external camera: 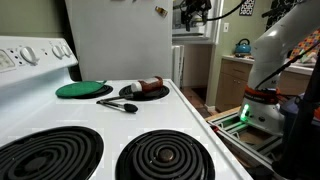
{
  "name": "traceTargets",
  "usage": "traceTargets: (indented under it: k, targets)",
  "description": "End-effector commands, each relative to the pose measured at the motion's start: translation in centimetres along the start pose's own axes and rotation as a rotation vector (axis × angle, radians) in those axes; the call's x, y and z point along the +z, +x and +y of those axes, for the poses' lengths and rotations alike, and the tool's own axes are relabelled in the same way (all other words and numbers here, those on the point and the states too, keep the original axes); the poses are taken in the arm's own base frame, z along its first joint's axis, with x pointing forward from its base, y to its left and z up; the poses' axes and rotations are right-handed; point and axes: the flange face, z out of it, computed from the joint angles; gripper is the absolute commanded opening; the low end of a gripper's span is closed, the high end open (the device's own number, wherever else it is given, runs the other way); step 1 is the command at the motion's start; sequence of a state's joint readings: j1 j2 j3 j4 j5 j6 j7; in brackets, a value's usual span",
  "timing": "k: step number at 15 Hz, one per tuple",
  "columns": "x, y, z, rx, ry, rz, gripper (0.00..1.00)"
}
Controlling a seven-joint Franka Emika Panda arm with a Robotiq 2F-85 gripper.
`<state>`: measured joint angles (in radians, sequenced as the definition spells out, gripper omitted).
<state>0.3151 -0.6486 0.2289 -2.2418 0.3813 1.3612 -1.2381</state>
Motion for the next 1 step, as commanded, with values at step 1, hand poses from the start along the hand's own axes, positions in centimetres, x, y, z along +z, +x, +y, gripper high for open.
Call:
traceTargets:
  k: [1]
  targets:
    - [-0.01,0.04,0.04,0.0,0.002,-0.001,1.0]
